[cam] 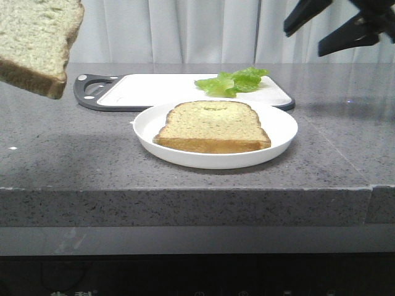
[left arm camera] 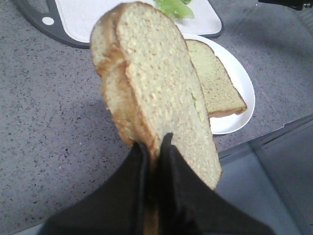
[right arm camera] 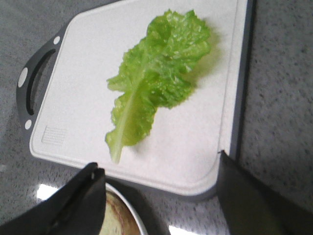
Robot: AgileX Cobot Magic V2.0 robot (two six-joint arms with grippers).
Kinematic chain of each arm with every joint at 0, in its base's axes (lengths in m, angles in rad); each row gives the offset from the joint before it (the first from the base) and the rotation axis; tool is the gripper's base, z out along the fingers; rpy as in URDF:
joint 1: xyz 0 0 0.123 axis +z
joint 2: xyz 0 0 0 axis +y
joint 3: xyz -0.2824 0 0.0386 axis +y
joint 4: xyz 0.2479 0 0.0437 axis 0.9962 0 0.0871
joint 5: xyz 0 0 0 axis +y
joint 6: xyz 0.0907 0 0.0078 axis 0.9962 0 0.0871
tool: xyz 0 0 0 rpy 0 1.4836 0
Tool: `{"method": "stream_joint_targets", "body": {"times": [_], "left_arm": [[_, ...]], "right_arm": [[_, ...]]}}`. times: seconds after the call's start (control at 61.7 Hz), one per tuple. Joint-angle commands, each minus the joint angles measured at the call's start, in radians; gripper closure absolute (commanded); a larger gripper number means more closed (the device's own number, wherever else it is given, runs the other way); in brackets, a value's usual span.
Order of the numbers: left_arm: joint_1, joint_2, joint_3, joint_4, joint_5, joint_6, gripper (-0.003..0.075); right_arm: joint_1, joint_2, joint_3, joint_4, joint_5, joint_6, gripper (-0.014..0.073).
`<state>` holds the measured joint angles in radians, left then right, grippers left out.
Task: Left arm grabs bread, right arm adds lettuce
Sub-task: 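Reach the right gripper down to the lettuce leaf on the cutting board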
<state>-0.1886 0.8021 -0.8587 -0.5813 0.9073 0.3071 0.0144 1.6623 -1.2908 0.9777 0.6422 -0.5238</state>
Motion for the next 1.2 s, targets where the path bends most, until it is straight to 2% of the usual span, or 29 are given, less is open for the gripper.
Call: {"method": "stream_joint_targets", "body": {"times": [0.0,0.324,0.632,0.746,1.038,1.183], "left_arm": [[0.003,-0.005,-0.026,-0.038,-0.057,-0.003,0.0741],[0.003,-0.005,-0.026,-0.044,-0.057,-0.003,0.0741],[0.003,-0.005,-0.026,-0.044,-0.057,-0.003,0.0741],[0.003,-0.005,-0.026,-0.044,-0.057,-0.003,0.0741],[0.003,-0.005,-0.026,-0.044,-0.057,-0.003,0.0741],[0.003,-0.005,-0.026,-0.044,-0.057,-0.003,0.0741]], "right_arm": [[0.0,0.04,-0.109,0.082,0.008,-0.025,0.0091],[0.001,0.316,-0.367,0.144,0.048,-0.025,0.0091],[0.045,0.465,-0.527,0.177,0.101,-0.025,0.0118],[0.064,0.489,-0.566,0.179,0.111,-0.028,0.0216],[0.071,0.488,-0.575,0.205,0.124,-0.031,0.0612],[0.067,0.455,-0.575,0.213,0.156,-0.054,0.0702]]}}
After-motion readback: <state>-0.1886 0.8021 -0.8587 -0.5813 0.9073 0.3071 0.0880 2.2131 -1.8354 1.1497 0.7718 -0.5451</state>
